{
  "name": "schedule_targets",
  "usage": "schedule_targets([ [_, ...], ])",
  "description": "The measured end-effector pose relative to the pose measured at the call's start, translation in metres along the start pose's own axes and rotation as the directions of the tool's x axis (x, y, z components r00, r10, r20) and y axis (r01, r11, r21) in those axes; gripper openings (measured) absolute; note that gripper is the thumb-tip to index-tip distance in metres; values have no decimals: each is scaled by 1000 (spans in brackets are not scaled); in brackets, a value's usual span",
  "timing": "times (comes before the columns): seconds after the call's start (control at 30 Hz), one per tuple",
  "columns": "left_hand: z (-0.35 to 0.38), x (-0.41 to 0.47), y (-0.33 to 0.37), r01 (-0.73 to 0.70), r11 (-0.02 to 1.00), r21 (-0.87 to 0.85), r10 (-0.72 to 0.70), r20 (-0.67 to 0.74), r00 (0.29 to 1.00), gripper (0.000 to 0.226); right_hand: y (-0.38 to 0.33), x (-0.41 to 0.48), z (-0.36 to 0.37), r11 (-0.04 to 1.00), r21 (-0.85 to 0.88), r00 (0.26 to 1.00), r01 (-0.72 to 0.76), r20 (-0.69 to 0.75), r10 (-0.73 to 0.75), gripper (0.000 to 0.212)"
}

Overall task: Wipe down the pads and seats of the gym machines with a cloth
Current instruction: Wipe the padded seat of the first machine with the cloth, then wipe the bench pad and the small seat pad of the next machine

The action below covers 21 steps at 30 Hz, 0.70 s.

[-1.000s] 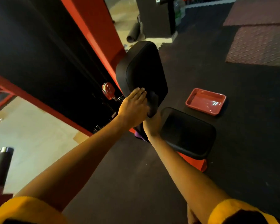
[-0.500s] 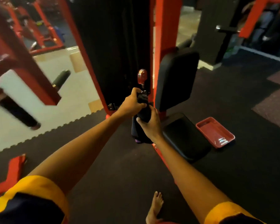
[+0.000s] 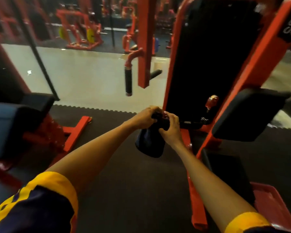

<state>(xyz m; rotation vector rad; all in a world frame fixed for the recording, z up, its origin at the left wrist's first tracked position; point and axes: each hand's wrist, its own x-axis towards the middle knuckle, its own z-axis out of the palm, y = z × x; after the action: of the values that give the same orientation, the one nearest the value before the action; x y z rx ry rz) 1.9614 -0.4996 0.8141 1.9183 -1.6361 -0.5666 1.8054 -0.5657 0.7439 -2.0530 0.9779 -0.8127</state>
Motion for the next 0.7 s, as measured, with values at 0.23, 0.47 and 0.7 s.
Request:
schedule_targets([
  [0.23,-29,-117,-26,291,955,63,-269,-236,934,35,-33,-15,32,978,-61,912,199,377,-162,31],
  [0.47,-19,-270,-47,547,835,62,-491,-366,791,22,-83,-81,91,884,32,683,465,623,-382,17],
  [0.7,-26,-404,-58,648,759,-60,-602,-442,664,24,-144,-161,168,793,223,462,567,711,-531,19],
])
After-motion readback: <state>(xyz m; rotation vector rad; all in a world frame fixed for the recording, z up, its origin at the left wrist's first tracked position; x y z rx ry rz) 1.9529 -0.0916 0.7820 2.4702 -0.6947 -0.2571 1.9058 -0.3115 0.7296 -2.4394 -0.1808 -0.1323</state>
